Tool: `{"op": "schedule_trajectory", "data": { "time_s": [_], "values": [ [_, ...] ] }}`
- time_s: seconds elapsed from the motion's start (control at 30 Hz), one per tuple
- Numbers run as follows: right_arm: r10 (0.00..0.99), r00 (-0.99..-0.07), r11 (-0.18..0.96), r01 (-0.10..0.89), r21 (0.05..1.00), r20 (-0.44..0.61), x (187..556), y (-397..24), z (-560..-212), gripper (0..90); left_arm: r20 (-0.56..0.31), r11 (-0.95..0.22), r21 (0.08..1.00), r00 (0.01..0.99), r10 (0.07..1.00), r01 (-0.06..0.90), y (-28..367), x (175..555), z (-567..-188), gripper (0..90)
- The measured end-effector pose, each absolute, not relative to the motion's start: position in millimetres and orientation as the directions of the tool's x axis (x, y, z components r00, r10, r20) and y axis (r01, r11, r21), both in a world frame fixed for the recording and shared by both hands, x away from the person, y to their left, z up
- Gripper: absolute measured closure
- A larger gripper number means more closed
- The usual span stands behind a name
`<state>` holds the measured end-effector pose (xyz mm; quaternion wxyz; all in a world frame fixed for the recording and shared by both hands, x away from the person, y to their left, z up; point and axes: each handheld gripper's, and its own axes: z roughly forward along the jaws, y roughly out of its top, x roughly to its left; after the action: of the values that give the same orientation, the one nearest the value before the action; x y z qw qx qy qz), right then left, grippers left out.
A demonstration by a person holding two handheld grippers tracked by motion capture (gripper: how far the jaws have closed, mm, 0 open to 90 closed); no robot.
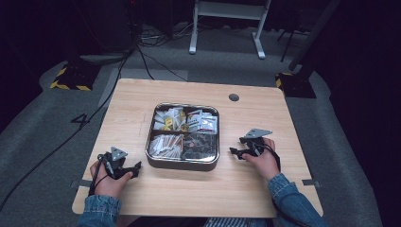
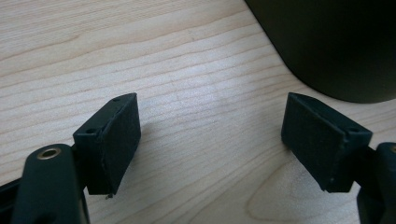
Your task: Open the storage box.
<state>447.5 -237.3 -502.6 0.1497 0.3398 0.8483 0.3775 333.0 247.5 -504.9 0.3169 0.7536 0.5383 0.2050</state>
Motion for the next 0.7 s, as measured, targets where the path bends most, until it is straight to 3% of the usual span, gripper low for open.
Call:
{"op": "schedule_trajectory", "data": {
  "time_s": [0.27, 0.7],
  "values": [
    [0.669, -0.742, 0.460, 0.463, 0.758, 0.047, 448.4, -228.1, -486.5, 37.0, -0.054, -0.197, 0.700, 0.326, 0.944, 0.686, 252.3, 331.3, -502.5, 30.5],
    [0.610, -0.788, 0.408, 0.394, 0.823, 0.075, 447.1, -204.7, -425.0, 38.5, -0.095, -0.201, 0.727, 0.386, 0.917, 0.656, 250.4, 335.5, -492.5, 35.7]
  ]
}}
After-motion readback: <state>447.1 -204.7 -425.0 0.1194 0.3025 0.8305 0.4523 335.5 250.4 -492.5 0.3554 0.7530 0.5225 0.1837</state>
